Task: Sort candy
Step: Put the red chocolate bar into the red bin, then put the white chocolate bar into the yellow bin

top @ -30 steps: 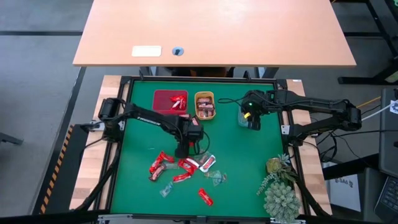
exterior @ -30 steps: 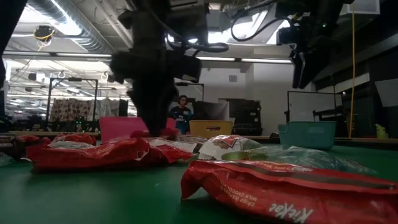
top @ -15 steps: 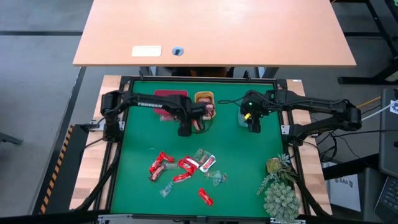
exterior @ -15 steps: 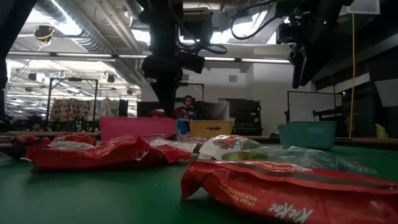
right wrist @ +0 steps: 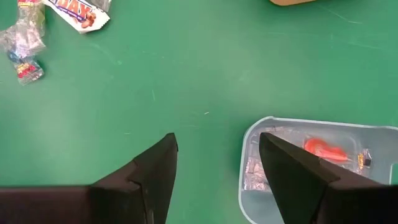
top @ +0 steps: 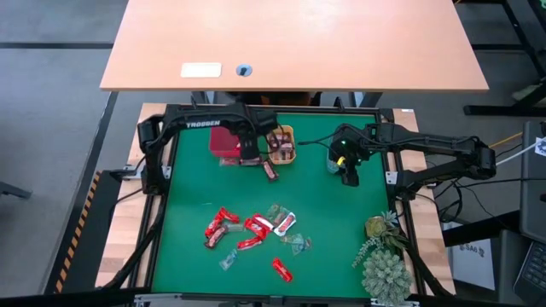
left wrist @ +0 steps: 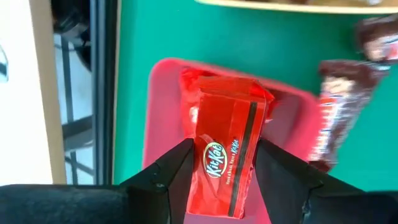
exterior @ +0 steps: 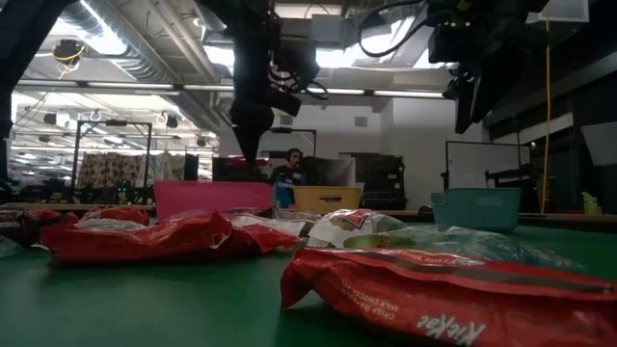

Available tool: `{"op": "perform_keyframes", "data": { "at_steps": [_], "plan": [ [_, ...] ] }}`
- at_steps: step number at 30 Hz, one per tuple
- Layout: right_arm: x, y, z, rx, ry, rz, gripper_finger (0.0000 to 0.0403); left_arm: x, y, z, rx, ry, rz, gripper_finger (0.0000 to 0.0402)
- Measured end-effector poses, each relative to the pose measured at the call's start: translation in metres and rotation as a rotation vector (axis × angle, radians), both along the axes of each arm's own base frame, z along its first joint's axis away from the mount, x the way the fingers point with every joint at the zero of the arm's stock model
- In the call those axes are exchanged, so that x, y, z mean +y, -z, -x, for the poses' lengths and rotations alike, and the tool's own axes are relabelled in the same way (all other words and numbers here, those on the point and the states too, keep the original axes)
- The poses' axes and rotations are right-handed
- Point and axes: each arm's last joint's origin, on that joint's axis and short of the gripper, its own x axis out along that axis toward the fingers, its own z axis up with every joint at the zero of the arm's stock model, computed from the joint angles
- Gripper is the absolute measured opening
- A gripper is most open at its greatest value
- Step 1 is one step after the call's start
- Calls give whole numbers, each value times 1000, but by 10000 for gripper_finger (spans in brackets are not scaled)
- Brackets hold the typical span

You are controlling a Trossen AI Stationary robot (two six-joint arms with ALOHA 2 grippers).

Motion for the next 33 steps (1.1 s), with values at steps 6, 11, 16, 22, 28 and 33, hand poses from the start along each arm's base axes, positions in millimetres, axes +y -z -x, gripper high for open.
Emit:
{"op": "perform_keyframes", "data": {
  "at_steps": [6,11,16,22,28,33],
  "plan": [
    [0,0,0,0,0,0,227,9,0,5,1,-84,-23,182],
    [0,-1,-2,-26,-8,-12,227,13,-1,7,-10,-179,-97,214],
    [2,-4,-7,-102,-47,-80,227,14,-1,8,-9,-199,-119,230],
    [15,-9,-18,-209,-125,-132,227,10,0,6,-64,-242,-13,228],
    [49,-11,-34,-297,-287,-124,227,4,1,3,-76,-237,-3,224],
    [79,-2,-49,-317,-381,-69,227,-4,0,-2,-97,-212,-6,223]
  ]
}}
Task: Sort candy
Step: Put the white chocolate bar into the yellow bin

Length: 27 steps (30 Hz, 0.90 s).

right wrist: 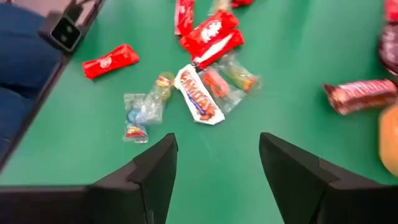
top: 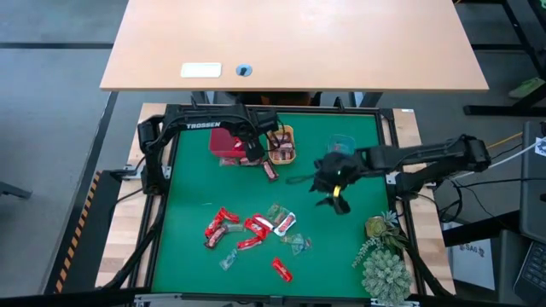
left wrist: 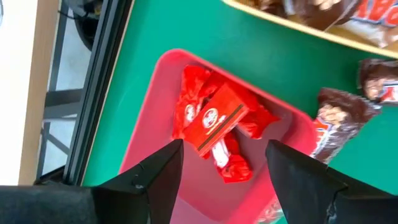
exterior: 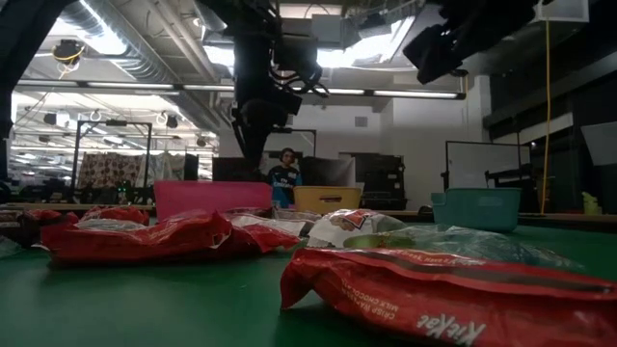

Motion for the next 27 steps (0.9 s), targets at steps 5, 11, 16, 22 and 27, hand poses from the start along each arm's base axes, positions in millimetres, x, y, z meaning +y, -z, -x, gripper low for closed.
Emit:
{"op": "perform_keyframes", "data": {
  "at_steps": [5,11,16,22,27],
  "plan": [
    [24,20,-14,29,-47,96,227,-5,0,-3,-6,17,-3,223],
    [42,47,-35,33,-82,159,227,-7,0,-3,-7,24,-5,223],
    [47,67,-51,5,-149,206,227,-6,0,-4,-15,24,-8,223],
    [49,91,-65,13,-194,238,227,-6,0,-5,-27,21,-12,223],
    [52,109,-74,15,-203,229,227,-5,-1,-7,-42,20,-17,223]
  ]
}}
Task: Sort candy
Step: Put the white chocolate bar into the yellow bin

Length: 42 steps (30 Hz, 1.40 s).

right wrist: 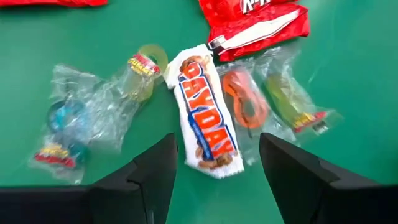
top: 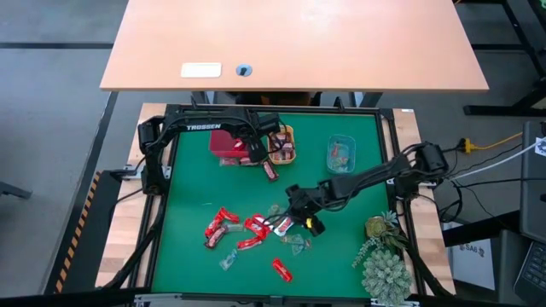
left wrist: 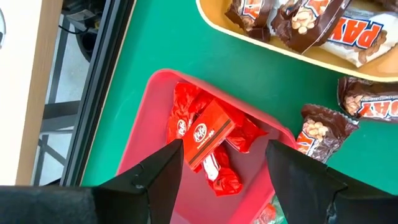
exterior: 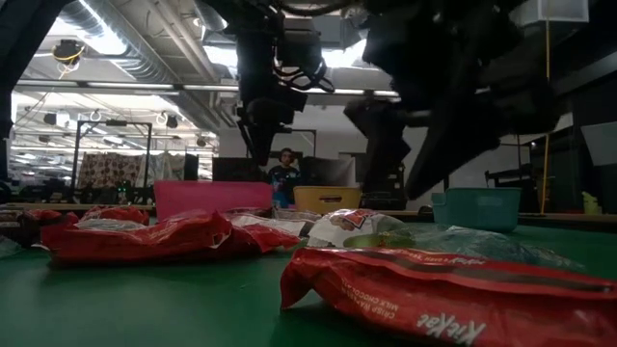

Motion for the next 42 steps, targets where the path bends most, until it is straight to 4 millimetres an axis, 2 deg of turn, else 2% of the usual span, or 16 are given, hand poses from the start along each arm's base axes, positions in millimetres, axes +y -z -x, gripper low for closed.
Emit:
{"op": "perform_keyframes", "data": {
  "at_steps": [13,23,30,33,42],
  "plan": [
    [5,23,-8,24,-104,-78,227,1,-1,-4,-43,0,-15,223],
    [-10,37,-14,71,-116,-161,227,2,-1,-6,-61,0,-21,223],
    [-10,38,-14,72,-120,-168,225,2,-1,-6,-62,0,-21,223],
    [-10,38,-14,73,-120,-170,210,2,-1,-6,-62,0,-21,223],
    [-10,38,-14,71,-121,-170,130,2,-1,-6,-62,0,-21,223]
  ]
}}
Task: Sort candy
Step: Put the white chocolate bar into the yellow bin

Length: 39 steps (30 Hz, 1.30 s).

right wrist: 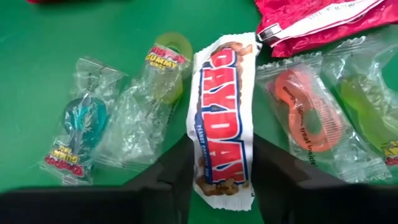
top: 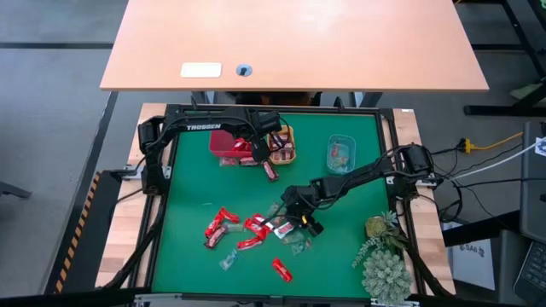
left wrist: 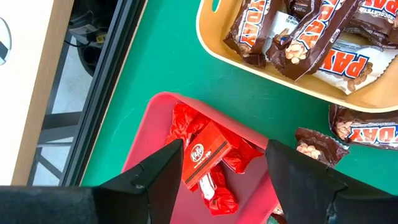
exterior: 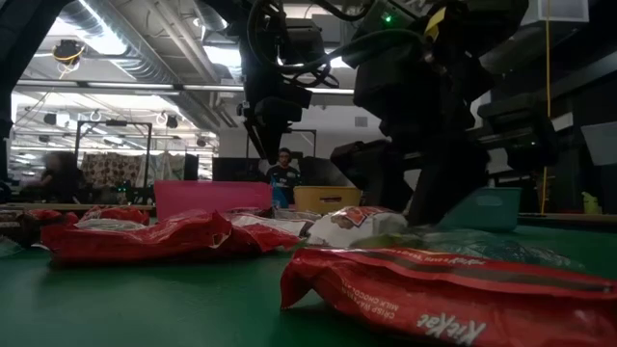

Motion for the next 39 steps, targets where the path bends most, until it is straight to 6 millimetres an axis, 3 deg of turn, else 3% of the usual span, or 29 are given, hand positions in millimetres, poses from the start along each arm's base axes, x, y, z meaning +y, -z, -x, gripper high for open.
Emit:
{"op": "perform_keyframes", "data": {
  "at_steps": [9,15,22,34,39],
  "plan": [
    [0,-1,0,-1,0,0,112,-1,-5,3,8,4,-10,223],
    [-1,-5,2,0,16,29,114,-4,-35,12,-62,-1,-58,223],
    [-4,-26,6,-59,62,91,115,-16,-76,43,-105,3,-69,223],
    [-9,-79,16,-249,145,145,115,-76,-132,94,-238,49,-47,223],
    [-15,-98,21,-333,227,249,115,-106,-139,110,-310,76,-15,223]
  ]
}}
